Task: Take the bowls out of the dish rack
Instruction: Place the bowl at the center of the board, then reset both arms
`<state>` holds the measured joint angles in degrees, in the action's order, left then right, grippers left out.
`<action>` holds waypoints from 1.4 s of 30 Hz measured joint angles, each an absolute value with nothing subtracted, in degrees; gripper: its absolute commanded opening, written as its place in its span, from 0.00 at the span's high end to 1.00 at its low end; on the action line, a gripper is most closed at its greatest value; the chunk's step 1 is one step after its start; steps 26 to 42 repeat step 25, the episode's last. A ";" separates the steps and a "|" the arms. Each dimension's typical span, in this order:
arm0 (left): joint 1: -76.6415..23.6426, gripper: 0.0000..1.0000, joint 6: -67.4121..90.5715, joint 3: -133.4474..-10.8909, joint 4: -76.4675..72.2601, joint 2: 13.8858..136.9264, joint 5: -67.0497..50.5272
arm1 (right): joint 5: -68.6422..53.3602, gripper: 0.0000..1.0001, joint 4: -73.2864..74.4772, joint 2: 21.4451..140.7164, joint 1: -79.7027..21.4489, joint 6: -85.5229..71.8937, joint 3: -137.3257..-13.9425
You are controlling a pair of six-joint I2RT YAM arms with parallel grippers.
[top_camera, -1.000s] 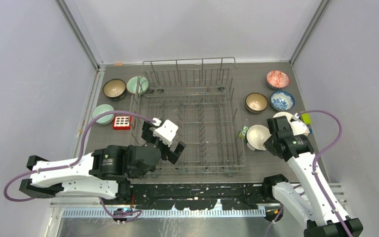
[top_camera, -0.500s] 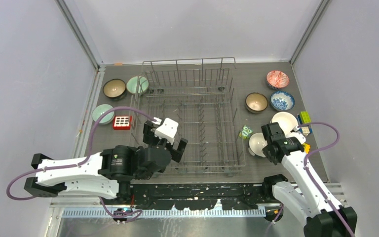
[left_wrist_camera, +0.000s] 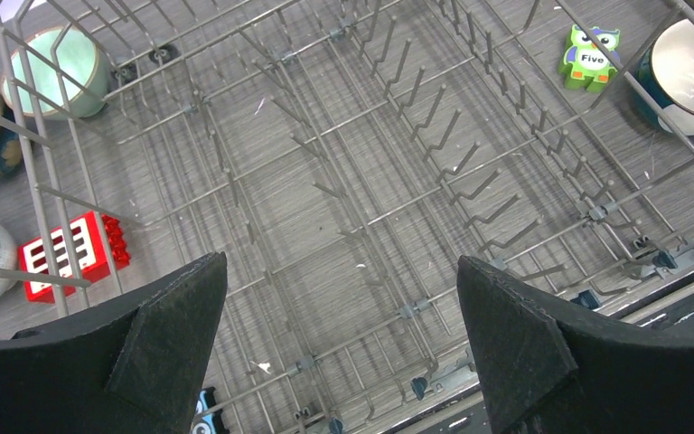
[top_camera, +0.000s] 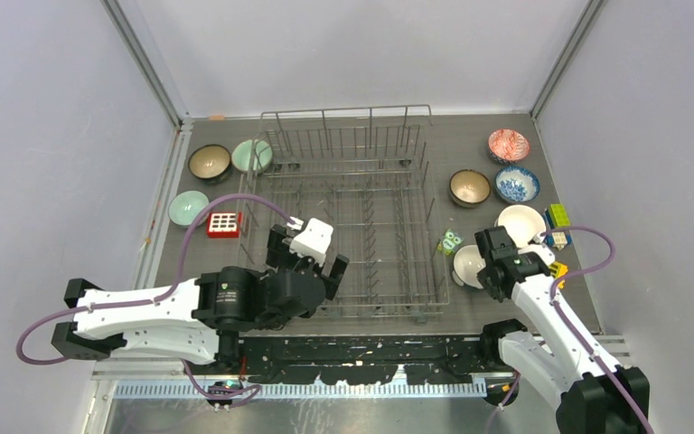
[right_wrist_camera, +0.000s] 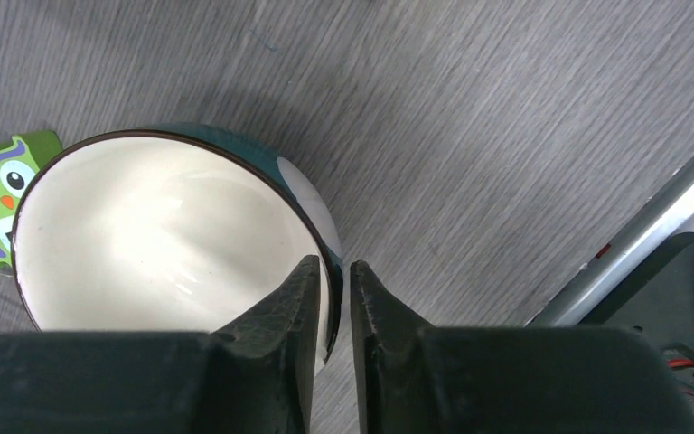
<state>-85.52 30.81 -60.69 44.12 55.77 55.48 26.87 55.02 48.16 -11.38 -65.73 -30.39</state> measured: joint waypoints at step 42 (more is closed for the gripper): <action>-85.52 0.00 45.95 -70.11 56.82 65.93 55.57 | 25.63 0.00 64.31 43.99 -11.38 -53.01 -65.95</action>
